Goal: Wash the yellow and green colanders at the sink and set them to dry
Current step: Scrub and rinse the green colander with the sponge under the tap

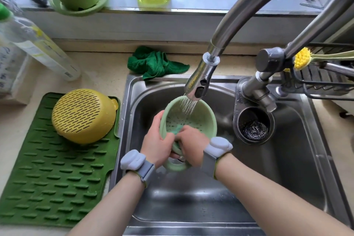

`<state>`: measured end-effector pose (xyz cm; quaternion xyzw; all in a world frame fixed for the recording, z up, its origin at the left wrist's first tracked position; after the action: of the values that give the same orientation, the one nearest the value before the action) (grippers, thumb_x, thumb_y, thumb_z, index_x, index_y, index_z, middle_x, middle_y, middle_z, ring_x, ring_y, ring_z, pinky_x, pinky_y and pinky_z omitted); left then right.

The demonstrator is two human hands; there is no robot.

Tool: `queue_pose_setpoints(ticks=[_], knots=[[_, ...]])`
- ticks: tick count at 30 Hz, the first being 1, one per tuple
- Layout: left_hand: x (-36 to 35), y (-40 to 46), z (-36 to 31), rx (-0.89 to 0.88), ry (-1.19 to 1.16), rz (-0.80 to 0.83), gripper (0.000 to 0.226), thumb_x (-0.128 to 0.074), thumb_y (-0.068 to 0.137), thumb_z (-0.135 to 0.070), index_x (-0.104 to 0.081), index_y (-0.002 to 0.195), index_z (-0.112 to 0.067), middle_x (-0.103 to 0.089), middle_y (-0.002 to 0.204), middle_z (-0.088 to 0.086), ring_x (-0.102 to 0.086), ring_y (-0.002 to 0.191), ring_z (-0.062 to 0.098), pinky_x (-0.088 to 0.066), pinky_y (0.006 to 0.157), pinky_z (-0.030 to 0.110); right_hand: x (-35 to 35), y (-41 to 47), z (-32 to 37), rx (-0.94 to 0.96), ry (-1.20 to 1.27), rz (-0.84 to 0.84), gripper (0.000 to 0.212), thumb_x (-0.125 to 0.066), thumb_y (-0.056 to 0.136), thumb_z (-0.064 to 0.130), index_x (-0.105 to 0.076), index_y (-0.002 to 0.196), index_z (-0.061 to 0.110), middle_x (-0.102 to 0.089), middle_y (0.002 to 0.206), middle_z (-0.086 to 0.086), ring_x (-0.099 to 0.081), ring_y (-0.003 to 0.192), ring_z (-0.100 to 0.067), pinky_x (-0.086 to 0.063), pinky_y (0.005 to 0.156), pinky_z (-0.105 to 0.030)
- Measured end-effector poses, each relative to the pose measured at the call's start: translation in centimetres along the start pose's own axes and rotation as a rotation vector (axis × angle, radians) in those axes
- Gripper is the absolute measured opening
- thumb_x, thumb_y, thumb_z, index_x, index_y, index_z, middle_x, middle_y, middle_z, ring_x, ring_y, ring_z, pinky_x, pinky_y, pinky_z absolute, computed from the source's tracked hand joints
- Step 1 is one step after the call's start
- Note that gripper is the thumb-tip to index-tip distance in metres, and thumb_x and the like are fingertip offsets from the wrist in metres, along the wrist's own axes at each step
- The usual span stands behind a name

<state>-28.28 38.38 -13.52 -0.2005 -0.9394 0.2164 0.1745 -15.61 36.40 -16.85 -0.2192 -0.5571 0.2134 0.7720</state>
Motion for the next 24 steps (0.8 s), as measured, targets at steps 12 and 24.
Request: queue_pose_setpoints(ticks=[12, 24], knots=[[0.0, -0.1, -0.2, 0.037, -0.041, 0.067, 0.066, -0.046, 0.087, -0.001, -0.043, 0.134, -0.047, -0.064, 0.108, -0.008, -0.073, 0.066, 0.031, -0.061, 0.055, 0.049, 2.7, 0.1, -2.2, 0.200, -0.072, -0.363, 0.038, -0.044, 0.090, 0.017, -0.057, 0.125, 0.012, -0.051, 0.133, -0.008, -0.045, 0.114, -0.033, -0.035, 0.101, -0.039], [0.9, 0.2, 0.7, -0.008, 0.051, -0.010, 0.067, -0.050, 0.078, -0.008, -0.046, 0.130, -0.050, -0.065, 0.101, -0.017, -0.073, 0.073, 0.025, -0.061, 0.059, 0.049, -0.7, -1.3, 1.2, 0.216, -0.132, -0.024, 0.026, -0.057, 0.083, 0.010, -0.060, 0.108, 0.010, -0.054, 0.118, -0.007, -0.053, 0.108, -0.029, -0.041, 0.086, -0.033]])
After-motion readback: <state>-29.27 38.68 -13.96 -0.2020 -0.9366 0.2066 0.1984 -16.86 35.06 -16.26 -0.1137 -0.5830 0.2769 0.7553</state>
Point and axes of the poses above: each hand's wrist, its own y-axis towards the middle knuckle, its own x-axis out of the back of the hand, z = x × y, the point moved 2 cm from there along y, towards the middle knuckle
